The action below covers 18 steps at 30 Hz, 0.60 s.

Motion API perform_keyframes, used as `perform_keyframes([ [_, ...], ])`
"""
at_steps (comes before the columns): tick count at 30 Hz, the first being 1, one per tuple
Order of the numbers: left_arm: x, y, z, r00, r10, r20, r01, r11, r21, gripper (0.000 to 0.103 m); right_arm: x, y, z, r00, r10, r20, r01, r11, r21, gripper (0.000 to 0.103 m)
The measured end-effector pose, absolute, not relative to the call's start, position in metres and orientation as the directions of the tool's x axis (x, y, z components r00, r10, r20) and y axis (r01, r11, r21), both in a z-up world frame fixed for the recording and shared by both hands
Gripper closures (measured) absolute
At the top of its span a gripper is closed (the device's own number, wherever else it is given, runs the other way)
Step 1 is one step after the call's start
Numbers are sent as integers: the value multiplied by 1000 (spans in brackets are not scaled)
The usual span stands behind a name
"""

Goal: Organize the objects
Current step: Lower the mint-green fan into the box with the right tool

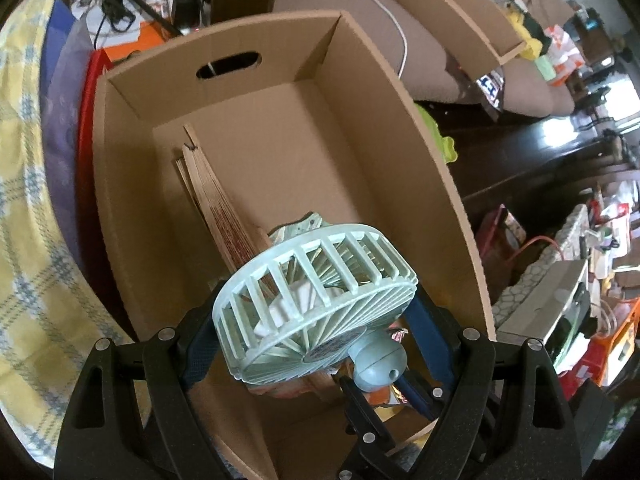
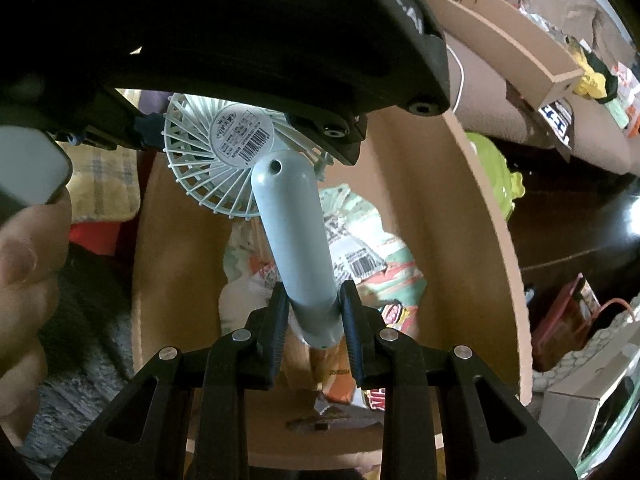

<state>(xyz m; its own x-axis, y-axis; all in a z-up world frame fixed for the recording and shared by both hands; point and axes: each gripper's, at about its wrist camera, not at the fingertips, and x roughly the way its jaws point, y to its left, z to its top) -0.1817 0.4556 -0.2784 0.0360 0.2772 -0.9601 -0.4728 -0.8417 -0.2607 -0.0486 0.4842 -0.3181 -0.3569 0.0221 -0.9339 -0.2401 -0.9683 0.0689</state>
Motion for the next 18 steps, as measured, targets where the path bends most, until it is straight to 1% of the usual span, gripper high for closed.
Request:
perform_keyframes([
  [5, -183, 455, -287, 84, 285, -955, -465, -836, -291, 20, -48, 485, -322, -341, 17, -940, -241, -968, 69, 77],
  [8, -190, 448, -294, 130, 303, -944, -423, -844, -329, 20, -46, 486, -323, -341, 14, -940, -238, -969, 72, 76],
  [14, -187, 449, -305, 157, 266, -951, -426, -851, -309, 20, -47, 483, -332, -309, -11, -951, -224, -971, 84, 76],
  [16, -186, 449, -309, 185, 266, -946, -412, -853, -321, 22, -46, 484, -335, -296, -10, -955, -229, -970, 81, 77],
  [18, -183, 451, -312, 218, 273, -937, -405, -848, -342, 21, -45, 485, -334, -307, -15, -952, -232, -968, 90, 77],
])
